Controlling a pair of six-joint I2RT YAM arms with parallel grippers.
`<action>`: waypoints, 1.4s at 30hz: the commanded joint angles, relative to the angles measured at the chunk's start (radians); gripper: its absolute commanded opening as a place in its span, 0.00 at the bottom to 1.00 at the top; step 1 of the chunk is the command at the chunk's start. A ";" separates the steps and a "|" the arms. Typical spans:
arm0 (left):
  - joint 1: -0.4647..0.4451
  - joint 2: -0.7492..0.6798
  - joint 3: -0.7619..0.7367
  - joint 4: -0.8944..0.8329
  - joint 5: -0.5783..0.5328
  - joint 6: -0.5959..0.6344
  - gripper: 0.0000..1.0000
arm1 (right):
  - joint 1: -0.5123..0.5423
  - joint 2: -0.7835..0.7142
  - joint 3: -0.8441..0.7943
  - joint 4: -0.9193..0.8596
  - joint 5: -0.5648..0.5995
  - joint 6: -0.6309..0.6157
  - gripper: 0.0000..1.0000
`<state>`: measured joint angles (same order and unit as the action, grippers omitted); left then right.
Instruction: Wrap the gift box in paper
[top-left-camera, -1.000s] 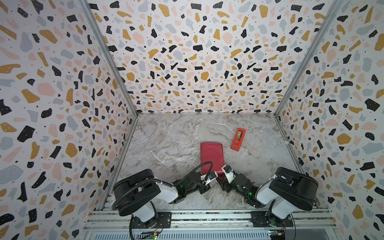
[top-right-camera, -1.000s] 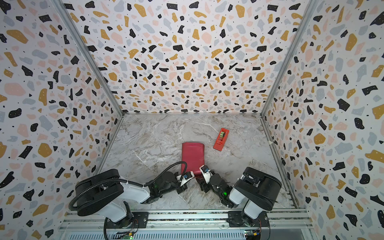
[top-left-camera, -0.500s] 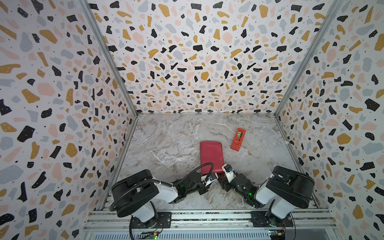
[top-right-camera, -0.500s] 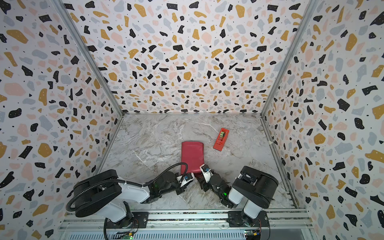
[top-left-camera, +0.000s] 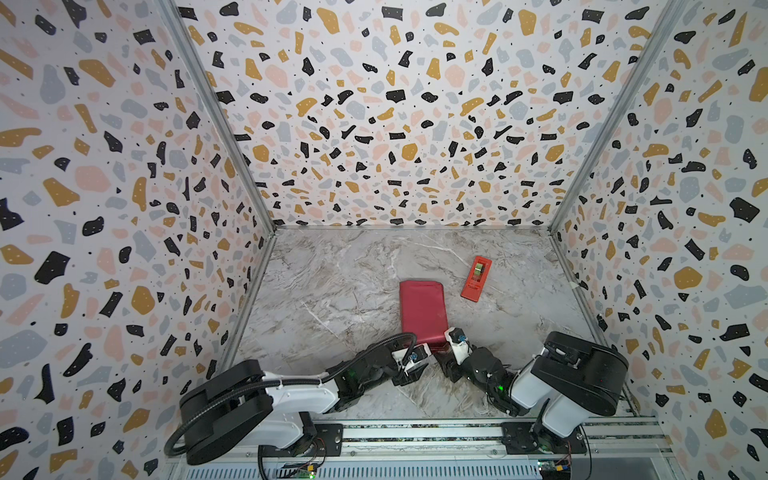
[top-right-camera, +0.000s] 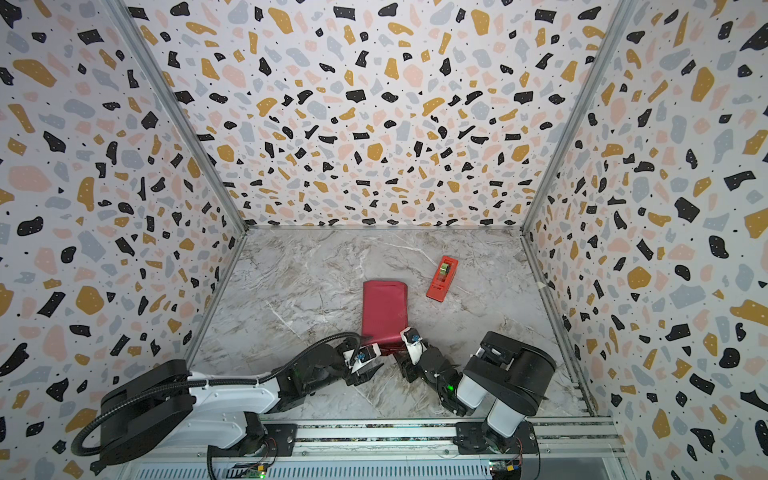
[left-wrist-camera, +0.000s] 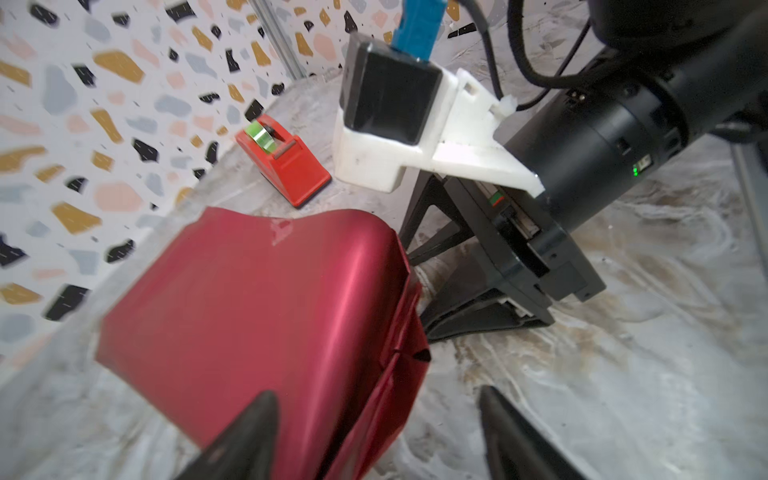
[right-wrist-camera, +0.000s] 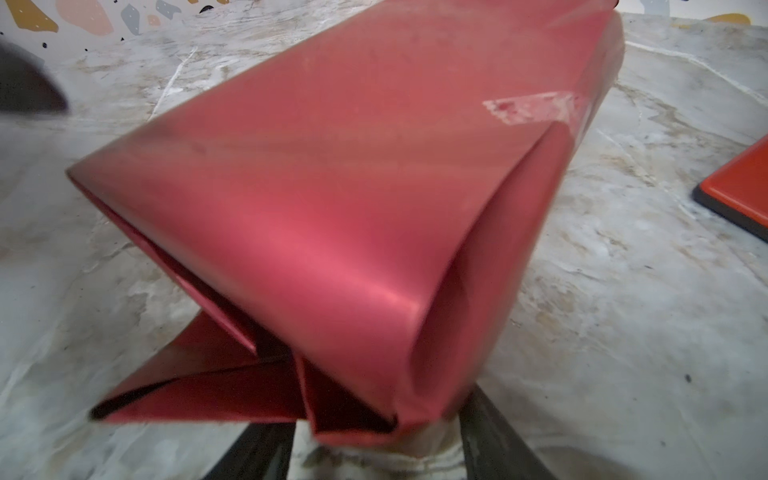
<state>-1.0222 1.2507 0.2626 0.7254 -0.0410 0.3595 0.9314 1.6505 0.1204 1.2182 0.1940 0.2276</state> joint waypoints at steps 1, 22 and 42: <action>0.003 -0.032 -0.006 0.025 -0.052 0.107 1.00 | -0.004 0.002 0.002 0.019 0.004 0.016 0.61; 0.028 0.202 0.102 0.048 -0.086 0.455 1.00 | -0.006 0.013 0.008 0.021 -0.007 0.032 0.56; 0.072 0.351 0.131 0.119 -0.077 0.470 0.98 | -0.008 0.021 0.009 0.024 -0.010 0.035 0.53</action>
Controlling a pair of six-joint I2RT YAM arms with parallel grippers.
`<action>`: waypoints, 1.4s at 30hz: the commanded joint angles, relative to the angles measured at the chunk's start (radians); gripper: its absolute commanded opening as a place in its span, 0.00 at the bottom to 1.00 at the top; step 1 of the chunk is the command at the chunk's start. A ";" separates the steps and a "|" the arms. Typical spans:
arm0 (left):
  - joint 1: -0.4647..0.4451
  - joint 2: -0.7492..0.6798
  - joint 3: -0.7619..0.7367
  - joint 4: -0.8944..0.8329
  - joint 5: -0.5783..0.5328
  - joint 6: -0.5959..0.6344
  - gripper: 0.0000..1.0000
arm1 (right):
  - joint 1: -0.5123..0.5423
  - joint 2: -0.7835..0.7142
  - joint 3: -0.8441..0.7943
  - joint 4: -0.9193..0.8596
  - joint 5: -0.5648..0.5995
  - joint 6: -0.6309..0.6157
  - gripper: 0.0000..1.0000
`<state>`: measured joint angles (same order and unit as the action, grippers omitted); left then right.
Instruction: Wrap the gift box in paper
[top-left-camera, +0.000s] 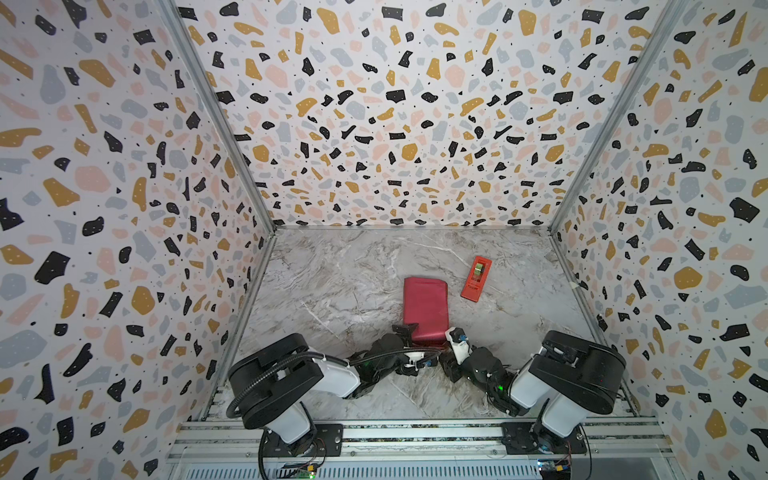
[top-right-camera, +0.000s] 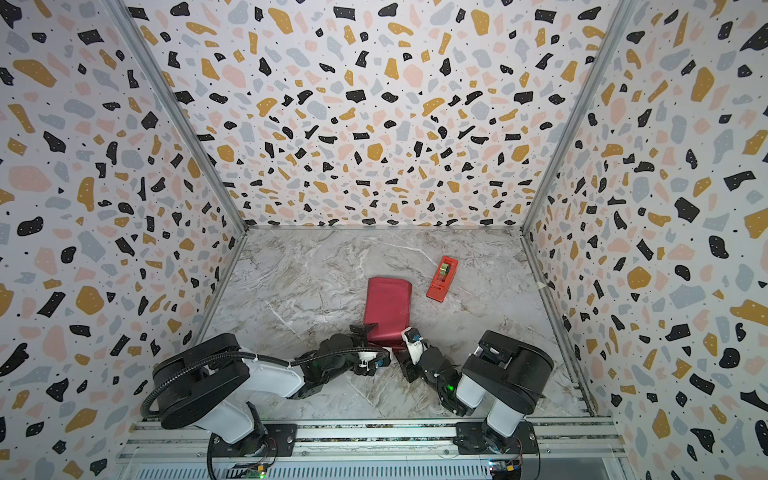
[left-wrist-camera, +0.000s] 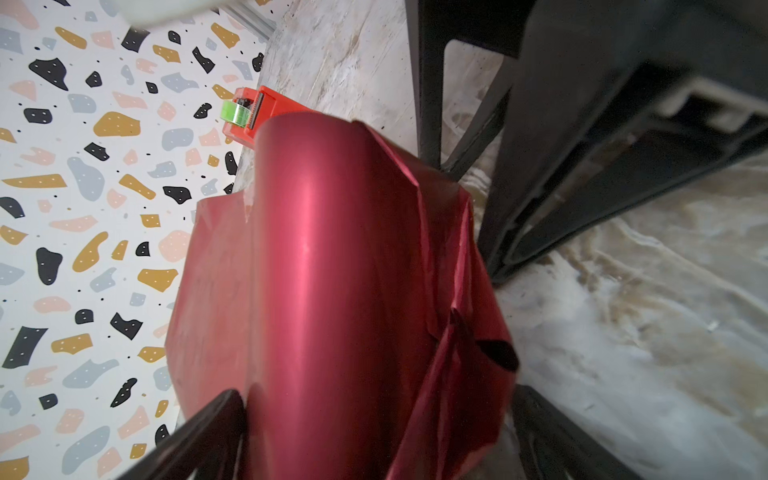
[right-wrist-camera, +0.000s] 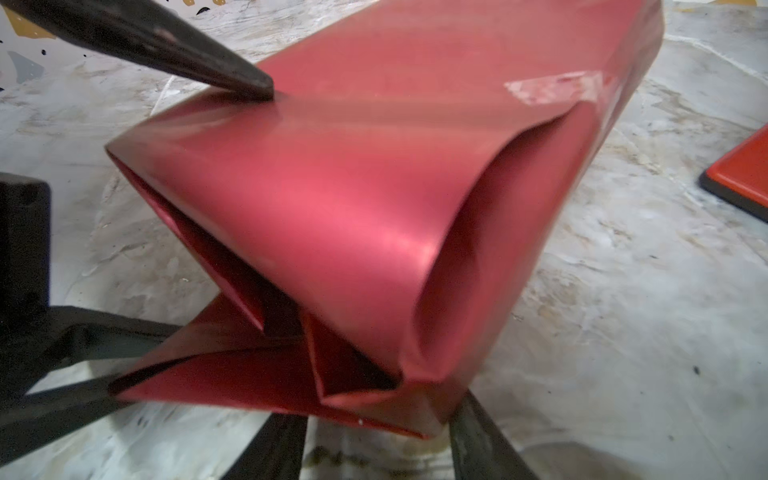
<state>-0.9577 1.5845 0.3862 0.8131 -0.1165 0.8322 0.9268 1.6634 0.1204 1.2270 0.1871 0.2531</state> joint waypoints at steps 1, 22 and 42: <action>0.008 0.020 0.009 0.032 0.000 -0.002 0.97 | -0.004 0.008 0.009 0.016 -0.003 0.010 0.53; 0.019 0.081 -0.007 0.113 -0.047 0.012 0.68 | -0.029 -0.109 -0.027 -0.065 -0.022 0.040 0.55; 0.021 0.079 -0.010 0.102 -0.054 0.015 0.61 | -0.200 -0.529 0.035 -0.577 -0.290 0.033 0.88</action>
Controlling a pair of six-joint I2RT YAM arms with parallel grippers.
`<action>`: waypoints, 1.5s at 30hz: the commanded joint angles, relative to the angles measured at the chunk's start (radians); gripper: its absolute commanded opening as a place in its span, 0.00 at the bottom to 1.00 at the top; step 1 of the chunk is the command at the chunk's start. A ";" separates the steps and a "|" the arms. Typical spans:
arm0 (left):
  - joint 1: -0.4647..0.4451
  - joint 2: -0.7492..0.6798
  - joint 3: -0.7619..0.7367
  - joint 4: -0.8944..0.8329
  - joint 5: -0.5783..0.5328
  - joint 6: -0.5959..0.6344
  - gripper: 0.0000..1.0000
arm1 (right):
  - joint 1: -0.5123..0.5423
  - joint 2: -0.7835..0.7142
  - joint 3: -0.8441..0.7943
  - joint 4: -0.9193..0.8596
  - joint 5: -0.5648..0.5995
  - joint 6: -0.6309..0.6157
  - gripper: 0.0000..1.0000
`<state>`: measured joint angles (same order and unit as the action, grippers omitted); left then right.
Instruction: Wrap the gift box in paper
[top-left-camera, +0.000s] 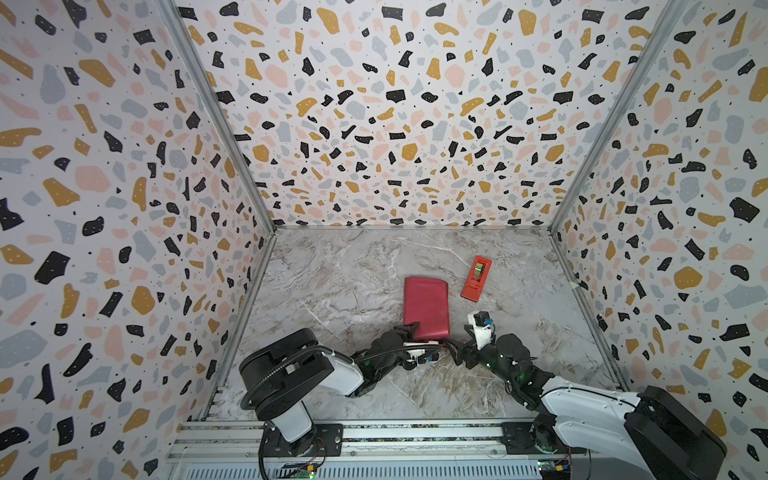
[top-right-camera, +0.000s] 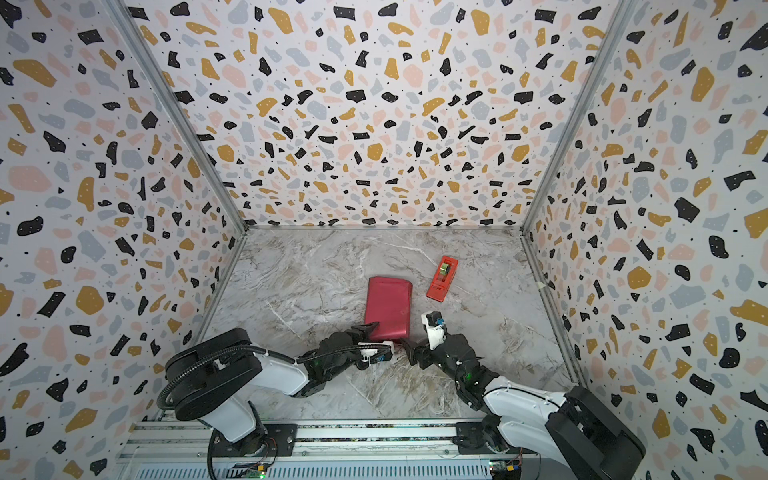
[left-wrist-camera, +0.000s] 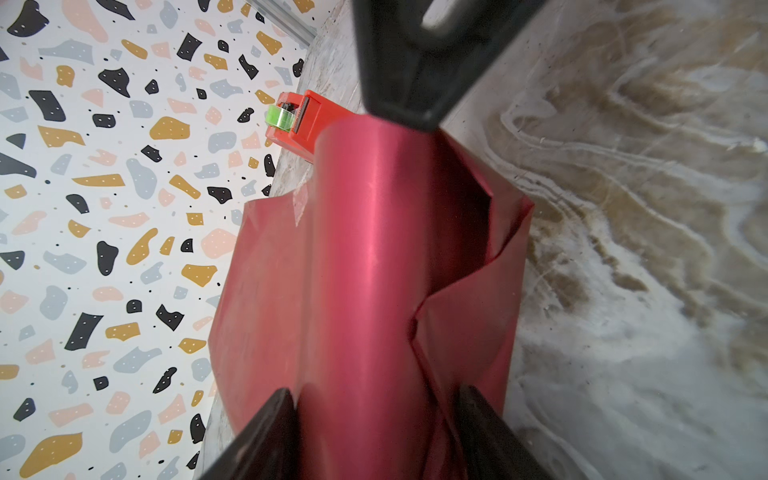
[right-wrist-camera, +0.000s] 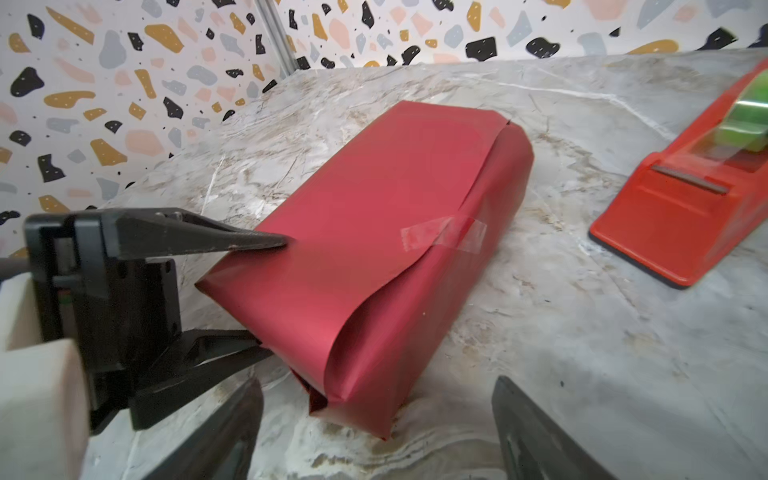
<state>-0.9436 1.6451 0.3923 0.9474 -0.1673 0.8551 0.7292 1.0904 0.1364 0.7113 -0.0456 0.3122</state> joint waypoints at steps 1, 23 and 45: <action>0.007 0.018 -0.015 -0.035 -0.003 -0.008 0.61 | -0.001 0.067 0.008 -0.040 -0.064 -0.025 0.89; 0.007 -0.043 -0.005 -0.087 0.033 0.014 0.67 | 0.082 0.613 0.043 0.492 0.170 -0.005 0.60; 0.007 -0.079 0.028 -0.086 -0.017 0.029 1.00 | 0.082 0.640 0.042 0.516 0.158 0.014 0.54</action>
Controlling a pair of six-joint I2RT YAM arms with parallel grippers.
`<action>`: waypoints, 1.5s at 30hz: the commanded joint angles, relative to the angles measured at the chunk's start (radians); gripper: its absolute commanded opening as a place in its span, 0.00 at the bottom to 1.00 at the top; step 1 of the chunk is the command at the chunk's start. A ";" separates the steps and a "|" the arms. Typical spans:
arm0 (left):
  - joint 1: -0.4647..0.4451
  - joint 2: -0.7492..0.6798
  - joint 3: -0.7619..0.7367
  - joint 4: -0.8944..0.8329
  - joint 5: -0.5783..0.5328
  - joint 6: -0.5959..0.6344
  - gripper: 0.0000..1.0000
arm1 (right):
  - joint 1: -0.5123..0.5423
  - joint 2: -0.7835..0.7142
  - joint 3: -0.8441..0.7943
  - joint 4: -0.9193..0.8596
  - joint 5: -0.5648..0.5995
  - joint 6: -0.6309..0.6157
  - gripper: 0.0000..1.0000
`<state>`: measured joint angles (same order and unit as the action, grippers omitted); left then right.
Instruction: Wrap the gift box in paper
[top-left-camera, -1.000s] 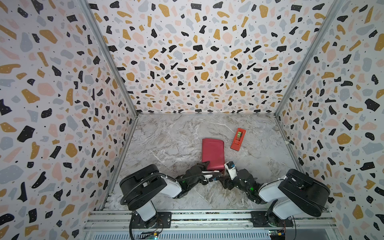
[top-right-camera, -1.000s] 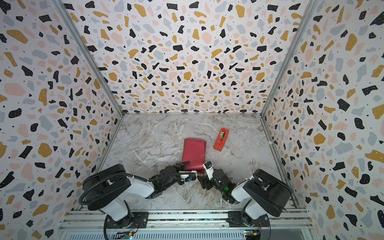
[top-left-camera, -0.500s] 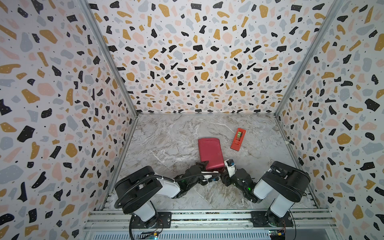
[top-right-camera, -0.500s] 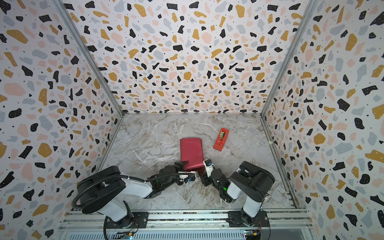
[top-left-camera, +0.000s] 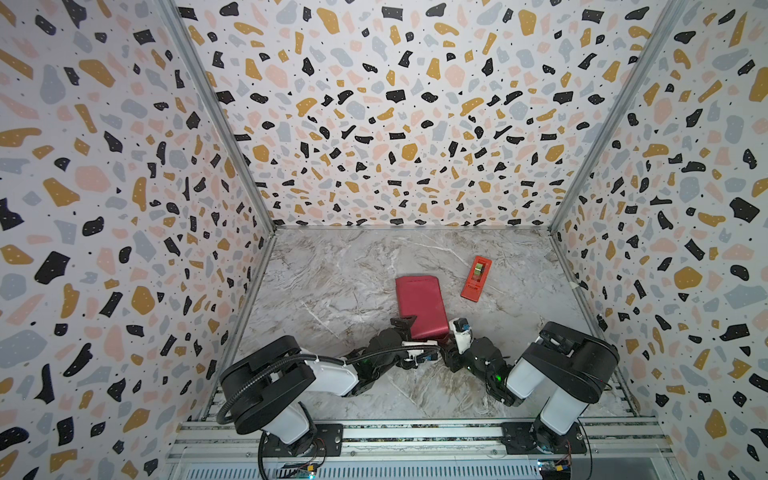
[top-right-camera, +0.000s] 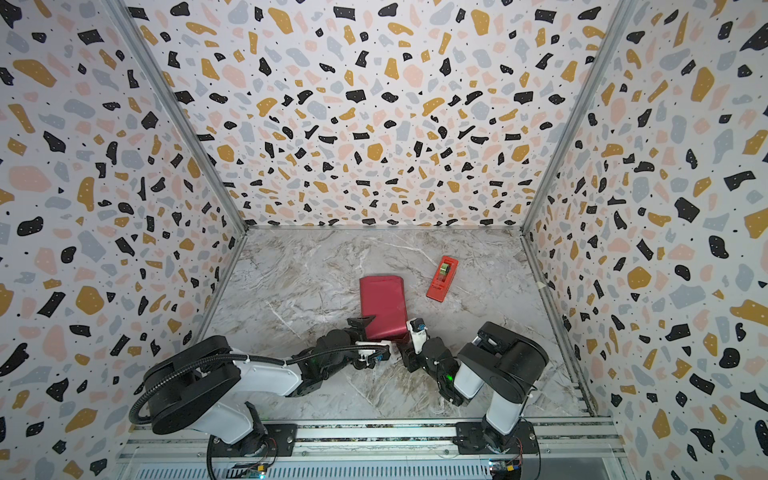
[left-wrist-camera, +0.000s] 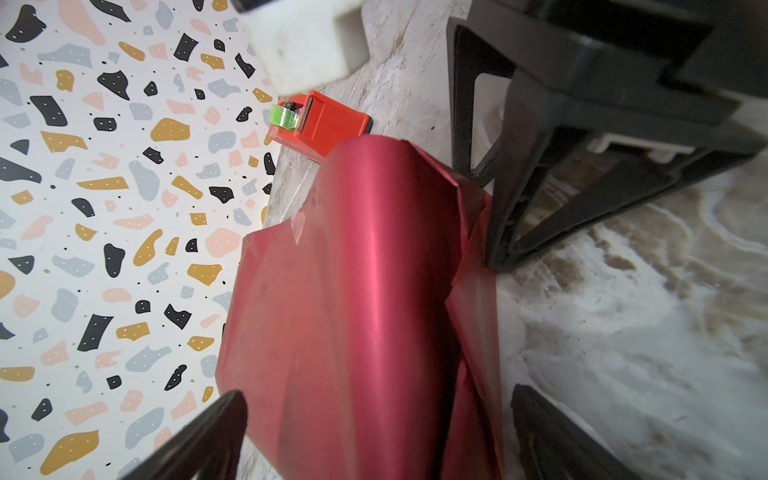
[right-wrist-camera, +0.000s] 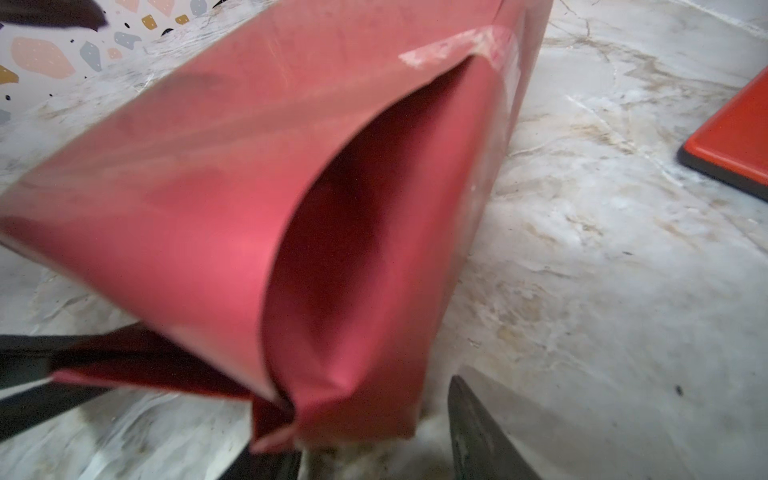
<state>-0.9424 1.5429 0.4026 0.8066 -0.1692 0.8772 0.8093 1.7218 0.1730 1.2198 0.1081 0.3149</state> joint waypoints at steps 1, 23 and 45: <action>0.006 0.038 0.022 0.061 -0.020 0.007 1.00 | 0.002 0.009 0.005 0.009 0.003 0.012 0.54; 0.020 0.160 0.013 0.126 -0.037 0.002 0.78 | -0.002 -0.026 0.013 -0.010 -0.004 0.003 0.52; 0.027 0.154 -0.007 0.132 -0.007 0.011 0.72 | -0.062 -0.097 0.070 -0.054 -0.071 0.041 0.76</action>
<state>-0.9222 1.6840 0.4126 0.9592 -0.1989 0.8906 0.7597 1.6650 0.2207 1.1694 0.0544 0.3336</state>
